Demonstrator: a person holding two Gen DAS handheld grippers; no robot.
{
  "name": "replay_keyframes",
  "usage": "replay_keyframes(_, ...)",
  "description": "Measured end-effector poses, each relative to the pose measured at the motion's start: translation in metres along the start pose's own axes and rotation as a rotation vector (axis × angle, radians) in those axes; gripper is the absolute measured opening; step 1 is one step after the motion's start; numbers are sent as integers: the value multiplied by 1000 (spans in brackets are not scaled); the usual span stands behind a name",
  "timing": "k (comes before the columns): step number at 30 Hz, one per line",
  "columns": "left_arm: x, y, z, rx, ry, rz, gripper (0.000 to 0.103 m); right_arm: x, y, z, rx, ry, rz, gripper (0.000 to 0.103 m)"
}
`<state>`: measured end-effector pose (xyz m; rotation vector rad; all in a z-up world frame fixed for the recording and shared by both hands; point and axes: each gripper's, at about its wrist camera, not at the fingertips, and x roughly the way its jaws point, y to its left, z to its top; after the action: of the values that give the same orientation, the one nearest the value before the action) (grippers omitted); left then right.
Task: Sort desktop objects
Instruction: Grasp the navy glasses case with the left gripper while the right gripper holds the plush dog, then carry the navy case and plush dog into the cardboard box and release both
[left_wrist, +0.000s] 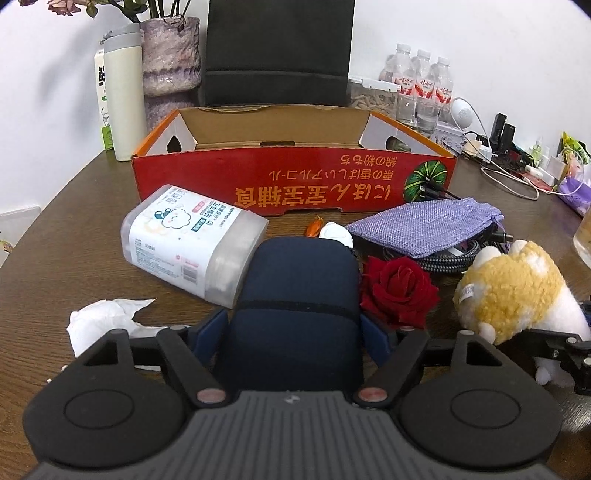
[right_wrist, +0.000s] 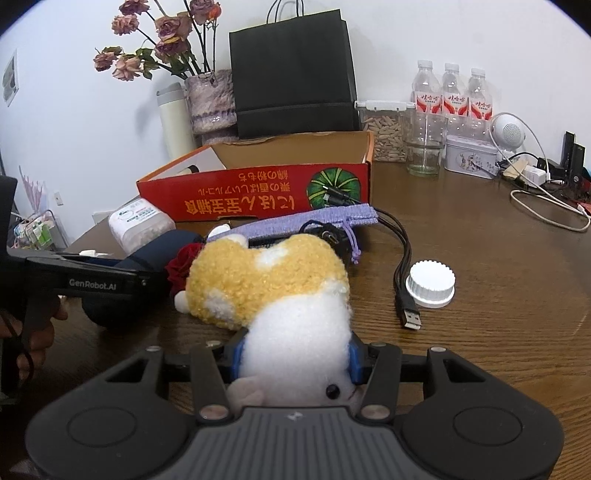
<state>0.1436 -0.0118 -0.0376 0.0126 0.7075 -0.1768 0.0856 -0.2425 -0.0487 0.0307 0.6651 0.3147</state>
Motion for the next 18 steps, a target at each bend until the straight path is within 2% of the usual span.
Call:
replay_keyframes(6,-9,-4,-4,-5,-23,7,65,-6,3,-3,3,-21,1,48)
replay_keyframes(18,-49,-5,-16,-27,-112,21,63,-33,13,-6,3,-69,7,48)
